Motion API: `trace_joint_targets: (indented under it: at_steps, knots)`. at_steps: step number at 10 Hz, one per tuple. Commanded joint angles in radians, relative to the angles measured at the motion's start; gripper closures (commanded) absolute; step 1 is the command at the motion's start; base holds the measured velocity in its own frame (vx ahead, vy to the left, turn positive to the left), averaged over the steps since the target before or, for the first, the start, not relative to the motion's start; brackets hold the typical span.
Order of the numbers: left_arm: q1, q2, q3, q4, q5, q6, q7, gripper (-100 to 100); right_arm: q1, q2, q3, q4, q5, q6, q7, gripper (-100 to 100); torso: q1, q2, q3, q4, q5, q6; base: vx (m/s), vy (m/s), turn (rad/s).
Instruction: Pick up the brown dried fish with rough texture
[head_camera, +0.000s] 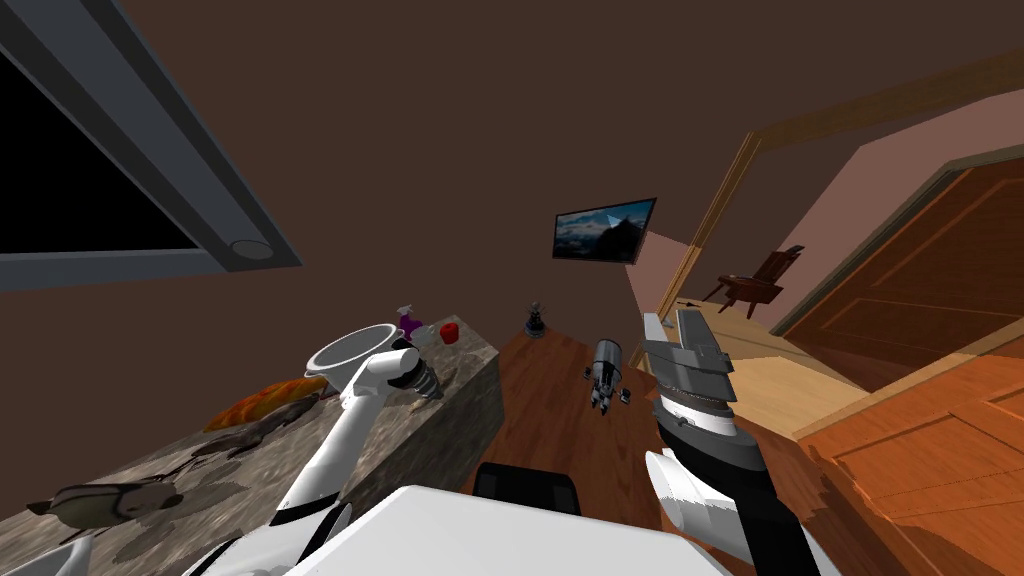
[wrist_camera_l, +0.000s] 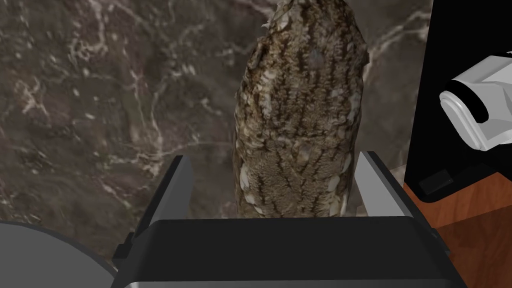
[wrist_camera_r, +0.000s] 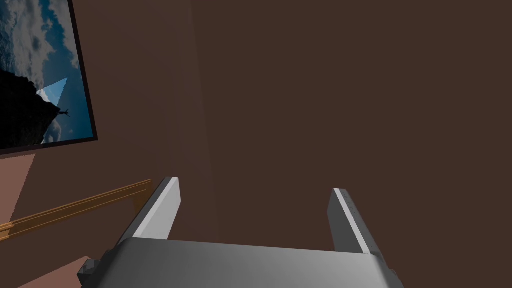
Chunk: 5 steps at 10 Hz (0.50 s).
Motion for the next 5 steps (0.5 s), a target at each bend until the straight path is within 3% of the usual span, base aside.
trace_joint_targets:
  at_steps: [1, 2, 5]
  knots:
    - [0.000, 0.000, 0.000, 0.000, 0.000, 0.000, 0.000, -100, 0.000, 0.000, 0.000, 0.000, 0.000, 0.000, 0.000, 0, 0.000, 0.000, 0.000, 0.000, 0.000, 0.000, -0.015, -0.021, -0.005]
    - [0.000, 0.001, 0.001, 0.003, 0.001, -0.004, -0.003, 100, 0.000, 0.000, 0.000, 0.000, 0.000, 0.000, 0.000, 0, 0.002, -0.001, 0.000, 0.000, 0.000, 0.000, -0.003, -0.006, 0.001]
    - [0.001, 0.000, 0.000, 0.003, 0.001, -0.003, -0.003, 100, 0.000, 0.000, 0.000, 0.000, 0.000, 0.000, 0.000, 0, 0.004, -0.002, -0.001, 0.000, 0.001, 0.000, 0.000, 0.000, 0.000]
